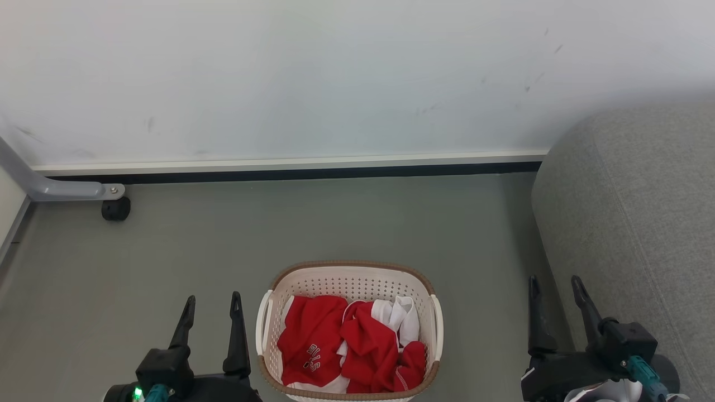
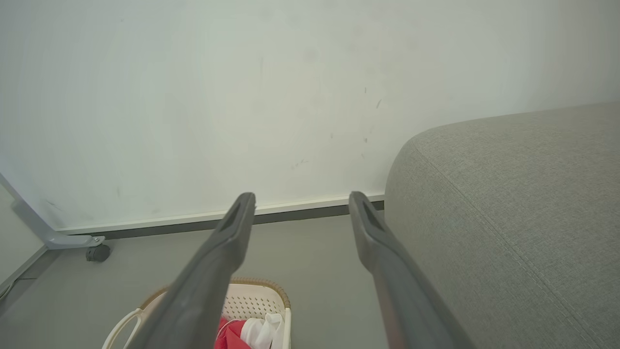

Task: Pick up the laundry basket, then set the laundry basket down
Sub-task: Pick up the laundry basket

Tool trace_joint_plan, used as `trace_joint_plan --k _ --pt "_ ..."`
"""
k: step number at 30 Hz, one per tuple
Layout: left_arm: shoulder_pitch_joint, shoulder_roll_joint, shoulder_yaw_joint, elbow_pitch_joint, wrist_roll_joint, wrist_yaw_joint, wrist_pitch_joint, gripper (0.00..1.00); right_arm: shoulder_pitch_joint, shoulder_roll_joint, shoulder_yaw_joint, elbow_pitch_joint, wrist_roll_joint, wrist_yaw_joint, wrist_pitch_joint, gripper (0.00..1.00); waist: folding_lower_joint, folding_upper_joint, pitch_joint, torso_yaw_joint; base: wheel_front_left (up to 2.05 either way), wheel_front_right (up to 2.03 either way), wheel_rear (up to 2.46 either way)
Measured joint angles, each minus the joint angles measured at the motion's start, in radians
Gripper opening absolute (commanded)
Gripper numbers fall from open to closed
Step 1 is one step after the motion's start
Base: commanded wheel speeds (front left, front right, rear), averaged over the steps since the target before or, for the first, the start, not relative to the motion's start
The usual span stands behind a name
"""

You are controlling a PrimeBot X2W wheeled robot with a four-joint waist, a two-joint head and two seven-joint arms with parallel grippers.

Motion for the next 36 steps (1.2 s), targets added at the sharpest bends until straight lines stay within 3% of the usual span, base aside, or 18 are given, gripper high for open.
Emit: trace_joint_plan --k 16,36 --pt "-0.011 -0.001 -0.005 0.004 0.000 0.000 0.000 1.00 0.000 0.002 -0.002 -0.009 0.005 0.007 -0.001 1.00 0.0000 0.0000 0.036 0.001 0.00 0.00 0.00" --pt "-0.130 0.006 -0.016 0.035 0.001 -0.020 0.000 1.00 -0.092 0.001 -0.012 -0.002 0.010 0.008 -0.001 1.00 0.0001 0.0001 0.208 -0.003 0.00 0.00 0.00"
